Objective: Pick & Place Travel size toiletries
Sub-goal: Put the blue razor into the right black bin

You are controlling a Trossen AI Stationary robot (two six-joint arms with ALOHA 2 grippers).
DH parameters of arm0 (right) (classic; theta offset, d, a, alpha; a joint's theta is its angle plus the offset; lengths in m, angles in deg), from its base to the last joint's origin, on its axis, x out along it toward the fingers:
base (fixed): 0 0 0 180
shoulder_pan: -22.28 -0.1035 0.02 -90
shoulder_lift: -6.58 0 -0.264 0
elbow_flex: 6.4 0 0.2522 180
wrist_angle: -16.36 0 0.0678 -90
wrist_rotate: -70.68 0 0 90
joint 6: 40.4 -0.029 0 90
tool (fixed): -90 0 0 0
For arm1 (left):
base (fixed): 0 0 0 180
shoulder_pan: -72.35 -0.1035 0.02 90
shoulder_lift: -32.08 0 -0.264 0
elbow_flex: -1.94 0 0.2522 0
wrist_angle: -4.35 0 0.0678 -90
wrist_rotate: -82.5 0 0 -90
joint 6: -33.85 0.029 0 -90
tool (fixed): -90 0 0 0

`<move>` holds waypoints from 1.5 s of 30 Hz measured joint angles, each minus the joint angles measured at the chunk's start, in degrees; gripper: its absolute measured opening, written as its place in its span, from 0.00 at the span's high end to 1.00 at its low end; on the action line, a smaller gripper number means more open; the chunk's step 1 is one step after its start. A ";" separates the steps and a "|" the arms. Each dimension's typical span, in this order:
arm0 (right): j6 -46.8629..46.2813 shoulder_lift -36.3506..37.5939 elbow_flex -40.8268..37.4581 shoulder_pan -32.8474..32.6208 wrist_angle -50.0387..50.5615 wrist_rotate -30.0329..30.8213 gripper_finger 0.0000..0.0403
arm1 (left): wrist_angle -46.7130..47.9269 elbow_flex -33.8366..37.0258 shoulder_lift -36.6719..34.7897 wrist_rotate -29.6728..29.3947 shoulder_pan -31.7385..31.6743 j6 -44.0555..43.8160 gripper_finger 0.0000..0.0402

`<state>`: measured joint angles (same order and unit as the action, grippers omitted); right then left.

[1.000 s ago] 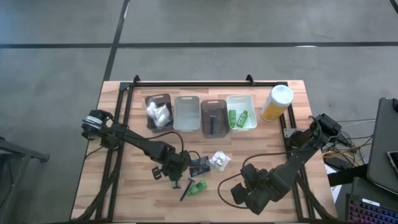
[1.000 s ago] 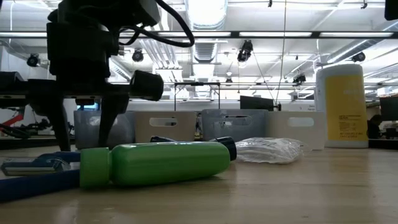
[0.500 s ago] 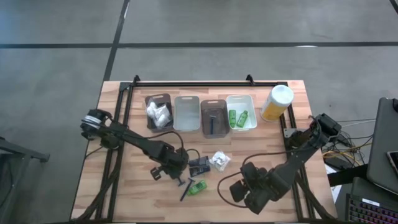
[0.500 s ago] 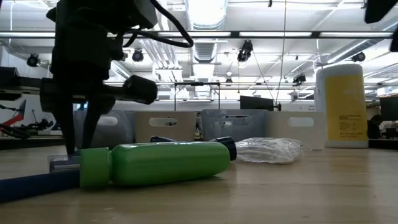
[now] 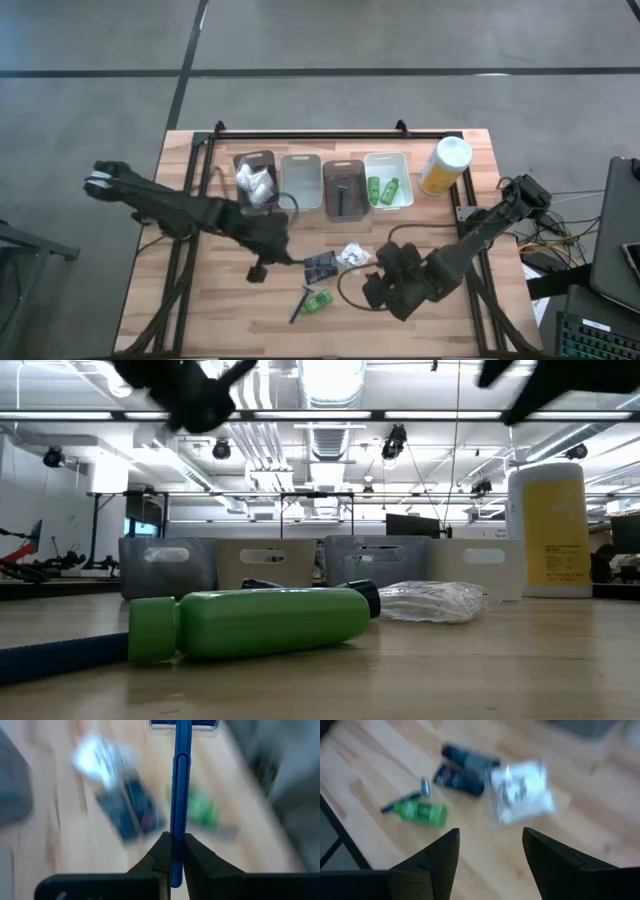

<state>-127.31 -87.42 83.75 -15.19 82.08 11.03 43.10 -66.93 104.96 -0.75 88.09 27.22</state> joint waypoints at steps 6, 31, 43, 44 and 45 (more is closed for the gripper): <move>10.36 5.72 -0.06 0.95 -4.37 12.43 0.51 | -24.35 5.53 -4.94 -4.95 -1.87 -14.73 0.94; 48.15 7.71 1.87 10.18 -30.48 18.81 0.19 | -58.02 7.06 3.78 -9.85 -4.80 -20.51 0.94; 48.74 7.56 1.89 10.38 -31.41 17.24 0.32 | -64.39 1.90 12.40 -7.42 -4.80 -21.56 0.93; 48.66 7.56 1.89 10.36 -31.43 17.15 0.33 | -64.28 1.31 12.88 -7.17 -4.80 -21.37 0.93; 48.55 7.56 1.91 10.33 -31.45 16.86 0.35 | -64.25 0.92 13.12 -6.75 -4.80 -21.25 0.93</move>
<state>-78.76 -79.86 85.66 -4.85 50.64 27.89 -21.14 -66.01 118.08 -7.50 83.29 5.97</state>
